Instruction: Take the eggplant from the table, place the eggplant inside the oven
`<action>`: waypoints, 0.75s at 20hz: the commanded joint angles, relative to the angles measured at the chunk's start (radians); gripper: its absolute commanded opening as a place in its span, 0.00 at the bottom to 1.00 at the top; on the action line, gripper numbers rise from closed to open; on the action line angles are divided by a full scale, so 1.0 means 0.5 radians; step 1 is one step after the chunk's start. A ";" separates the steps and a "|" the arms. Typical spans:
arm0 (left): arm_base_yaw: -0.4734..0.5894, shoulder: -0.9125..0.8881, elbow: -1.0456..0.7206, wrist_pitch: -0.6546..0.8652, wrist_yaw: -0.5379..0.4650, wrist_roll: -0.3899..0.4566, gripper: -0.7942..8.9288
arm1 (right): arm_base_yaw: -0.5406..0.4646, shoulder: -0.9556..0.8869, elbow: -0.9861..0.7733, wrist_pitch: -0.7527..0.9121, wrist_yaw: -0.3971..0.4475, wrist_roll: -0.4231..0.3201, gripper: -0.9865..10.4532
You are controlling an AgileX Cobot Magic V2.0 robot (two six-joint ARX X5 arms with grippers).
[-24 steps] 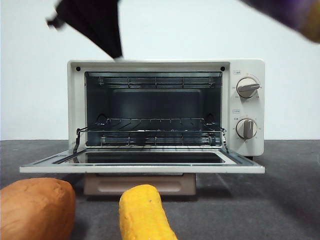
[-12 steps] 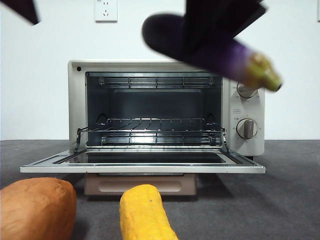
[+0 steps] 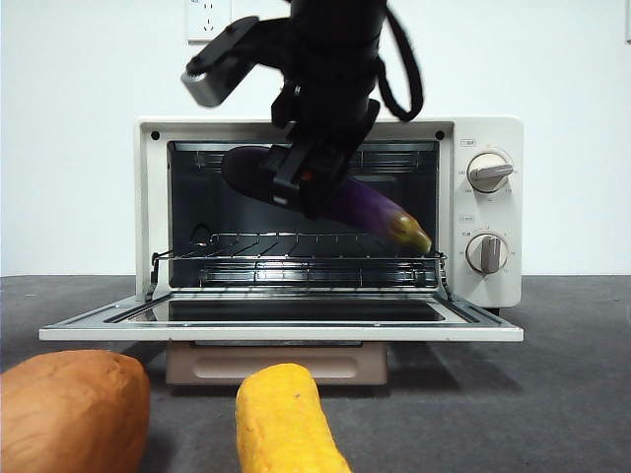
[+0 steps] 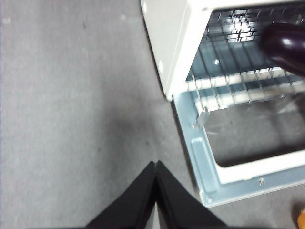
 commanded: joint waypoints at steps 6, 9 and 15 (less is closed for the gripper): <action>-0.002 0.011 0.014 0.073 0.004 0.003 0.09 | -0.043 0.293 0.053 0.422 0.137 -0.487 0.21; -0.002 0.011 0.013 0.073 0.004 0.003 0.09 | -0.071 0.339 0.053 0.457 0.137 -0.456 0.26; -0.002 0.012 0.013 0.073 0.004 0.003 0.09 | -0.070 0.338 0.053 0.529 0.152 -0.327 0.36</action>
